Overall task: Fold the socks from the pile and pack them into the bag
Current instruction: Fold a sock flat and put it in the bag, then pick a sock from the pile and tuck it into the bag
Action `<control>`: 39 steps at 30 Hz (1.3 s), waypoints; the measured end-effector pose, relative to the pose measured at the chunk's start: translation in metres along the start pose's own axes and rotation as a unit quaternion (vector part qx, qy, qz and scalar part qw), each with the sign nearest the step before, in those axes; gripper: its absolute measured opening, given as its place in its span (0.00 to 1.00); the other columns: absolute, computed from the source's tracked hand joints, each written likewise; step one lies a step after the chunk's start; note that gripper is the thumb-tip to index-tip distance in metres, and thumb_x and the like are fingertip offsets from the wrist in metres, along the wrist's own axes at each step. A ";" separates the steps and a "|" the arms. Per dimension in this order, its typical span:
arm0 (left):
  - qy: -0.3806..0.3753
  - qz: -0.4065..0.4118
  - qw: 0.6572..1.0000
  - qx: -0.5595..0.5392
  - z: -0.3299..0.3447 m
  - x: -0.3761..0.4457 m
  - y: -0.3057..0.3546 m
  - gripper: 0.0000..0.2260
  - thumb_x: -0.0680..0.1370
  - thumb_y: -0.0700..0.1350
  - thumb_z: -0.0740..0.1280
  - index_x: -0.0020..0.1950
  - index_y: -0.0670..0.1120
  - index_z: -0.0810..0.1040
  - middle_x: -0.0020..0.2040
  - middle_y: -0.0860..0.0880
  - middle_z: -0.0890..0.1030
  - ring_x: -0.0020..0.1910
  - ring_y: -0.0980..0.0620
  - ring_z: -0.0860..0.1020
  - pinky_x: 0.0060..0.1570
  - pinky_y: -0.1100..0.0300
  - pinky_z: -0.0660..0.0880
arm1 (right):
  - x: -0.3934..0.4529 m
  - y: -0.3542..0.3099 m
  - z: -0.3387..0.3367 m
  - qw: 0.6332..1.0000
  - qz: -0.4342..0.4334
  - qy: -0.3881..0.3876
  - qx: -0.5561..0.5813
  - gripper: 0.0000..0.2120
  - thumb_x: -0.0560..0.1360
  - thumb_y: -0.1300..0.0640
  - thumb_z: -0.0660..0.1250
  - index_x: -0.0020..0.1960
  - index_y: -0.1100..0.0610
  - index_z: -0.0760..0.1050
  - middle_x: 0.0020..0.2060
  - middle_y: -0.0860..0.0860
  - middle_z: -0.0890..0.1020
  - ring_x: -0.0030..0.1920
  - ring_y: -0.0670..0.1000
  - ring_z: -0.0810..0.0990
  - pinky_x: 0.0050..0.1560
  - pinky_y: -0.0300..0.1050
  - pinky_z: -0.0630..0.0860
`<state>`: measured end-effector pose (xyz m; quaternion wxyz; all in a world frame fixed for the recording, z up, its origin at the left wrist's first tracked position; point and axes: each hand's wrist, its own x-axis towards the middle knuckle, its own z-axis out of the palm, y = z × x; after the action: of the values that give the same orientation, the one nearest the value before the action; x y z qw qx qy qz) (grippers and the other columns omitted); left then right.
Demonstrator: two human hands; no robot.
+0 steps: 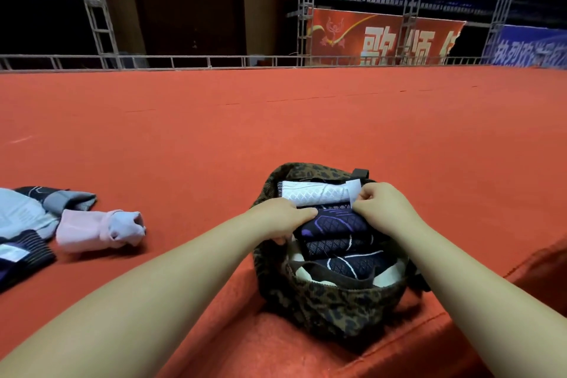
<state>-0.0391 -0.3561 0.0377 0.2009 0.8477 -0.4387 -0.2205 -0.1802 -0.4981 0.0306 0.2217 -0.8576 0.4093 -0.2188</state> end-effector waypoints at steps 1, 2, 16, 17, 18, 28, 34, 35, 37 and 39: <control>0.015 0.002 1.000 -0.007 0.000 0.001 -0.002 0.18 0.77 0.60 0.58 0.43 0.46 0.76 0.32 0.50 0.78 0.29 0.51 0.77 0.37 0.62 0.70 | 0.000 0.001 0.001 0.999 -0.007 0.034 0.004 0.08 0.68 0.57 0.66 0.31 0.55 0.72 0.34 0.54 0.79 0.40 0.59 0.77 0.38 0.47 0.70; 0.033 0.005 0.999 -0.018 -0.002 0.001 -0.004 0.17 0.77 0.60 0.59 0.42 0.47 0.76 0.31 0.51 0.78 0.30 0.51 0.77 0.37 0.61 0.70 | -0.001 0.001 0.001 0.997 -0.018 0.073 0.011 0.09 0.69 0.57 0.66 0.31 0.54 0.73 0.36 0.55 0.80 0.42 0.59 0.77 0.40 0.48 0.71; 0.077 0.010 0.983 -0.167 -0.050 -0.048 -0.126 0.10 0.78 0.51 0.63 0.42 0.47 0.75 0.34 0.50 0.77 0.29 0.54 0.75 0.22 0.71 0.66 | -0.020 -0.126 0.034 0.981 -0.186 0.008 0.049 0.09 0.73 0.53 0.67 0.34 0.51 0.72 0.34 0.48 0.75 0.40 0.52 0.74 0.41 0.43 0.65; 0.078 -0.008 0.981 -0.179 -0.054 -0.057 -0.148 0.09 0.78 0.51 0.63 0.43 0.47 0.75 0.34 0.50 0.77 0.29 0.54 0.75 0.25 0.70 0.67 | -0.025 -0.144 0.050 0.977 -0.204 -0.019 0.055 0.10 0.73 0.53 0.67 0.34 0.50 0.71 0.34 0.47 0.74 0.39 0.51 0.73 0.41 0.43 0.64; 0.079 -0.024 0.979 -0.189 -0.057 -0.065 -0.167 0.09 0.78 0.52 0.63 0.43 0.47 0.75 0.34 0.51 0.77 0.30 0.55 0.75 0.27 0.68 0.67 | -0.029 -0.160 0.065 0.973 -0.220 -0.045 0.059 0.11 0.73 0.53 0.67 0.34 0.49 0.70 0.35 0.47 0.74 0.40 0.50 0.72 0.42 0.42 0.64; 0.152 -0.105 0.930 -0.317 -0.067 -0.135 -0.333 0.07 0.78 0.45 0.63 0.41 0.45 0.74 0.28 0.51 0.75 0.27 0.56 0.73 0.29 0.63 0.72 | -0.065 -0.257 0.225 0.951 -0.195 -0.228 0.077 0.08 0.72 0.54 0.68 0.36 0.54 0.72 0.29 0.46 0.75 0.32 0.48 0.72 0.34 0.44 0.67; 0.174 -0.035 0.914 -0.366 -0.059 -0.138 -0.350 0.06 0.78 0.44 0.64 0.41 0.49 0.74 0.35 0.50 0.78 0.30 0.57 0.75 0.31 0.65 0.73 | -0.056 -0.279 0.259 0.962 -0.126 -0.065 0.234 0.12 0.74 0.54 0.68 0.56 0.54 0.71 0.55 0.50 0.76 0.54 0.49 0.74 0.52 0.42 0.67; 0.170 -0.023 0.914 -0.368 -0.058 -0.139 -0.351 0.06 0.78 0.44 0.64 0.41 0.50 0.74 0.35 0.51 0.78 0.30 0.57 0.75 0.32 0.65 0.73 | -0.053 -0.282 0.262 0.958 -0.107 -0.072 0.256 0.16 0.75 0.53 0.67 0.61 0.55 0.70 0.57 0.50 0.74 0.56 0.49 0.73 0.53 0.42 0.66; 0.172 -0.003 0.910 -0.377 -0.057 -0.141 -0.351 0.05 0.78 0.44 0.65 0.42 0.52 0.75 0.36 0.52 0.77 0.32 0.56 0.75 0.33 0.65 0.72 | -0.052 -0.289 0.268 0.948 -0.054 -0.142 0.280 0.22 0.77 0.49 0.65 0.67 0.54 0.66 0.59 0.49 0.73 0.54 0.49 0.75 0.50 0.43 0.69; 0.186 0.006 0.903 -0.388 -0.055 -0.141 -0.351 0.03 0.77 0.46 0.67 0.47 0.54 0.74 0.42 0.53 0.77 0.37 0.57 0.75 0.37 0.65 0.73 | -0.057 -0.297 0.276 0.935 -0.026 -0.210 0.286 0.20 0.77 0.49 0.64 0.66 0.54 0.67 0.53 0.49 0.77 0.45 0.49 0.80 0.39 0.41 0.74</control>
<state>0.1477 -0.0429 -0.0769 0.5932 0.7257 -0.2779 -0.2104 0.1204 -0.2293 -0.0366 0.5327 -0.7946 0.2511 -0.1473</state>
